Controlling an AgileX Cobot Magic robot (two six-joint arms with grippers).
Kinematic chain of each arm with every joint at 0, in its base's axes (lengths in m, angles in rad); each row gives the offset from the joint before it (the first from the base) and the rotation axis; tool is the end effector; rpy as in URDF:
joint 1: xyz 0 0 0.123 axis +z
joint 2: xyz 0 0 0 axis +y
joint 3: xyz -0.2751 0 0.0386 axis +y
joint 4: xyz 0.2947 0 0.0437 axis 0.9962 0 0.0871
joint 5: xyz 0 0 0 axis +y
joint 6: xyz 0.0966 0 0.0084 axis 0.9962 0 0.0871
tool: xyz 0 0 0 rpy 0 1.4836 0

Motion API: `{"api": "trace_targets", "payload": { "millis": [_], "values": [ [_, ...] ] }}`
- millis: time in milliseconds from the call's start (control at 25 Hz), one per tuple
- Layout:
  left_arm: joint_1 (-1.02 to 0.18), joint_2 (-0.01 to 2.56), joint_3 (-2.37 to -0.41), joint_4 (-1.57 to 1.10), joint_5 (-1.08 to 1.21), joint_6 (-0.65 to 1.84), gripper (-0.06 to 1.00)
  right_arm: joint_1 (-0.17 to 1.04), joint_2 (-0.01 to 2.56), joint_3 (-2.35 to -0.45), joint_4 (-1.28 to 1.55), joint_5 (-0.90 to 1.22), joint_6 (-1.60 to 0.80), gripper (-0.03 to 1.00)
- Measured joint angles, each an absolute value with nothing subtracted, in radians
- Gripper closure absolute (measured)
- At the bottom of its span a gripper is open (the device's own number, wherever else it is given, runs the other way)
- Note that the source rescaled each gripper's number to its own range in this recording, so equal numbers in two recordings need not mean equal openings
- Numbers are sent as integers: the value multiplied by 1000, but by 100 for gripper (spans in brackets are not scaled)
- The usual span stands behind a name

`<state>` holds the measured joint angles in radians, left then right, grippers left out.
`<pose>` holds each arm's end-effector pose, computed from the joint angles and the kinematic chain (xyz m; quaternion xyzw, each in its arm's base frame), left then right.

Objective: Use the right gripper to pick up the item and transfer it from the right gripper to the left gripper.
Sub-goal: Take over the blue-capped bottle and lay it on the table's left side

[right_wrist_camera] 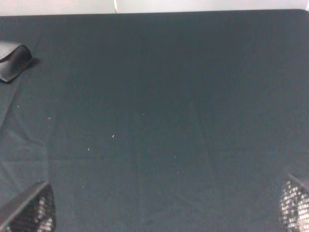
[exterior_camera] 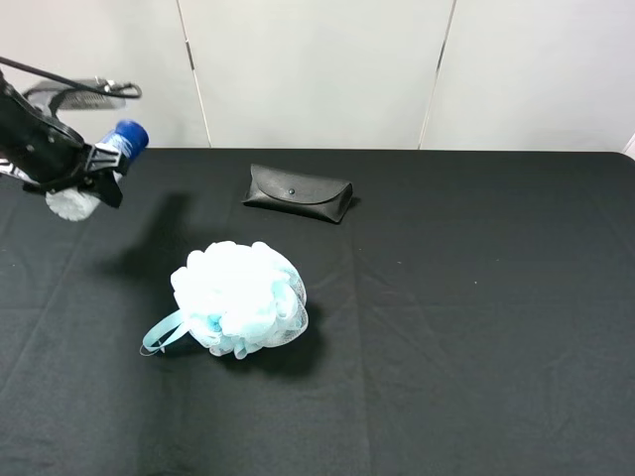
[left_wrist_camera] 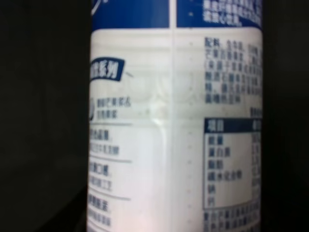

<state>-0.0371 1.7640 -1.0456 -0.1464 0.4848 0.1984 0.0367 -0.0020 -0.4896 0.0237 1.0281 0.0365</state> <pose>0.3837 -0.0208 0.1378 0.0592 0.9714 -0.0295 0.2280 0.0512 0.0038 0.2965 -0.0003 0.8468 0.0313 0.5310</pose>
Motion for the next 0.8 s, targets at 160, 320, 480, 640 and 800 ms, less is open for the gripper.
{"api": "trace_targets", "payload": {
  "millis": [160,320,480,640,800],
  "values": [
    [-37,1794,-1020,-147,475,198,92,37,-2,-490,24,1028,37,-3],
    [-37,1812,-941,-148,424,198,92,37,-2,-490,24,1028,37,-3],
    [-37,1816,-864,-149,364,198,92,37,-2,-490,24,1028,37,-3],
    [-37,1815,-829,-155,316,199,92,37,-2,-490,24,1028,37,-3],
    [-39,1815,-821,-173,305,199,92,37,-2,-490,24,1028,37,-3]
  ]
}}
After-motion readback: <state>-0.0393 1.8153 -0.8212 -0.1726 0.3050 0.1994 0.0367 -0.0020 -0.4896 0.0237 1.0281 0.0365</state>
